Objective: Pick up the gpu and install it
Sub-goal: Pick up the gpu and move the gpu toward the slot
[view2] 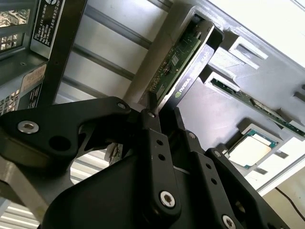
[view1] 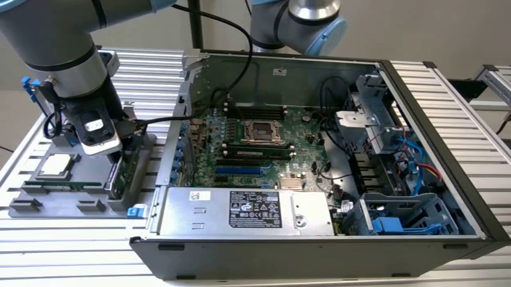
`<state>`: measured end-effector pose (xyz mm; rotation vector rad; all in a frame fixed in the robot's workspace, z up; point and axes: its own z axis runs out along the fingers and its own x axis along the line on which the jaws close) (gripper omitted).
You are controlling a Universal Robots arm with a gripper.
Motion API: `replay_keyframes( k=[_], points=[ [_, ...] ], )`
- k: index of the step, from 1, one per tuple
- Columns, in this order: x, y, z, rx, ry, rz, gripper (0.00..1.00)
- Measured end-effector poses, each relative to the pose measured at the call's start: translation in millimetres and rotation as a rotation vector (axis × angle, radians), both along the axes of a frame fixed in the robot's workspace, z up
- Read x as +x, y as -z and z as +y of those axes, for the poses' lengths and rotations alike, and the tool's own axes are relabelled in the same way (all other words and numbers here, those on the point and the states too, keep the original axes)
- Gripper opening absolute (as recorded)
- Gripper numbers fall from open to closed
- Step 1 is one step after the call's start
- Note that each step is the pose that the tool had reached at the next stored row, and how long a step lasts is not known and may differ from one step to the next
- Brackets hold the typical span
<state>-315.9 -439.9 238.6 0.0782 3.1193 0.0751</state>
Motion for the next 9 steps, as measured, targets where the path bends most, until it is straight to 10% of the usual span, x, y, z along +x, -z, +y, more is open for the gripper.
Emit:
replay_keyframes(
  k=[9],
  points=[
    [0.0,0.3,0.0,0.0000,0.000,0.0000,0.00]
  ],
)
